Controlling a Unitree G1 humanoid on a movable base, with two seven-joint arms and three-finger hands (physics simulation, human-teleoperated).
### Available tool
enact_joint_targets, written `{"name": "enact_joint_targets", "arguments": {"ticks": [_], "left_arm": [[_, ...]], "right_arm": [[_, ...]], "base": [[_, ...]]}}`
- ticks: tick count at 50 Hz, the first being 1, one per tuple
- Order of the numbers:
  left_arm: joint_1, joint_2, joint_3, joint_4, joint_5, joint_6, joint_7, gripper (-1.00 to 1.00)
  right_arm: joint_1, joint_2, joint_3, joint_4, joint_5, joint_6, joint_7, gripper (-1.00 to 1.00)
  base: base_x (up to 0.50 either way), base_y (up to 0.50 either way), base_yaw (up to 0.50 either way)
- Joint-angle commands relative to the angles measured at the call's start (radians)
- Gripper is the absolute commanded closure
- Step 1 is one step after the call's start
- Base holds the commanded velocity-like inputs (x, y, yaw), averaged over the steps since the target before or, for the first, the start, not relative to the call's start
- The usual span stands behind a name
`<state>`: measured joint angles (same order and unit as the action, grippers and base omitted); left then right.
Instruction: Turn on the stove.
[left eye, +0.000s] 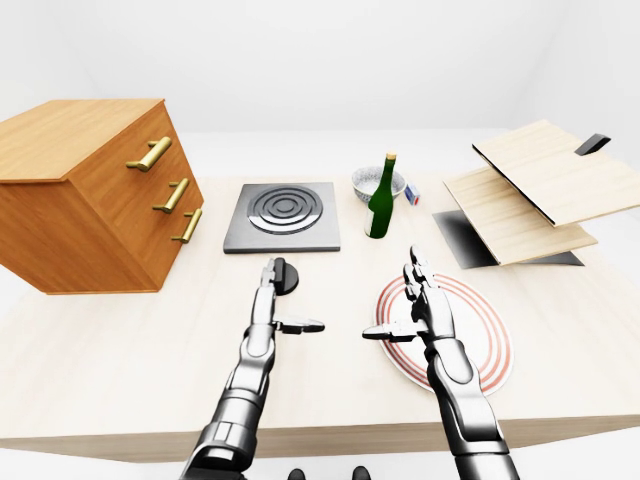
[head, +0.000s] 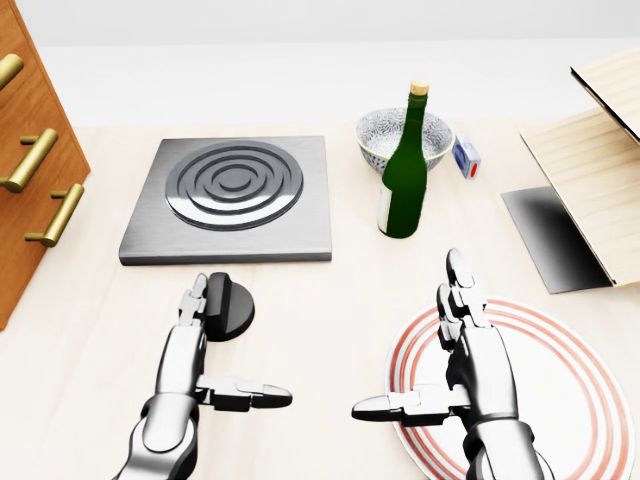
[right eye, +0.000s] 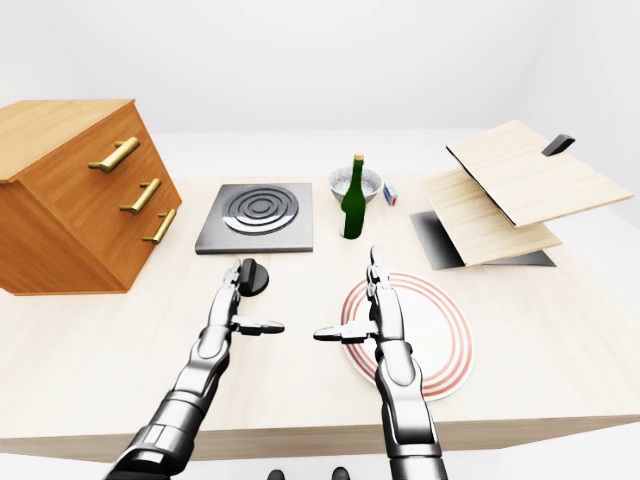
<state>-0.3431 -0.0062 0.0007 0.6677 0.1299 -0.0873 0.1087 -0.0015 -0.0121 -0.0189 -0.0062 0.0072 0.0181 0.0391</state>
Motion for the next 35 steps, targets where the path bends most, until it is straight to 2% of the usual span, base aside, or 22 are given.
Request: {"name": "enact_joint_targets", "arguments": {"ticks": [1,9,17,25,28,29,32,35], "left_arm": [[-0.008,-0.041,-0.043,0.035,0.030,0.000,0.002,-1.00],[-0.002,-0.079,-0.075,-0.004,0.062,0.000,0.009,-1.00],[0.018,-0.110,-0.106,-0.052,0.092,0.000,0.009,-1.00],[0.124,-0.173,-0.211,-0.263,0.150,0.000,-0.030,-1.00],[0.134,-0.183,-0.235,-0.306,0.166,0.000,-0.034,-1.00],[0.139,-0.188,-0.243,-0.324,0.167,0.014,-0.038,-1.00],[0.145,-0.193,-0.254,-0.345,0.168,0.031,-0.044,-1.00],[0.160,-0.196,-0.267,-0.378,0.163,0.056,-0.057,-1.00]], "right_arm": [[0.003,0.000,0.001,-0.012,-0.003,0.006,0.001,-1.00],[0.005,-0.001,-0.002,0.003,-0.002,-0.012,0.004,-1.00],[0.008,-0.001,-0.001,-0.009,-0.004,-0.002,0.003,-1.00],[0.006,-0.002,-0.003,-0.007,-0.003,-0.004,0.004,-1.00],[0.005,-0.002,-0.004,-0.003,-0.002,-0.006,0.005,-1.00],[0.006,-0.002,-0.003,-0.013,-0.003,0.003,0.005,-1.00],[0.006,-0.002,-0.003,-0.017,-0.003,0.007,0.005,-1.00],[0.005,-0.002,-0.003,-0.009,-0.004,-0.001,0.006,-1.00]], "base": [[0.00,0.00,0.00],[0.00,0.00,0.00],[0.00,0.00,0.00],[0.00,0.00,0.00],[0.00,0.00,0.00],[0.00,0.00,0.00],[0.00,0.00,0.00],[0.00,0.00,0.00]]}}
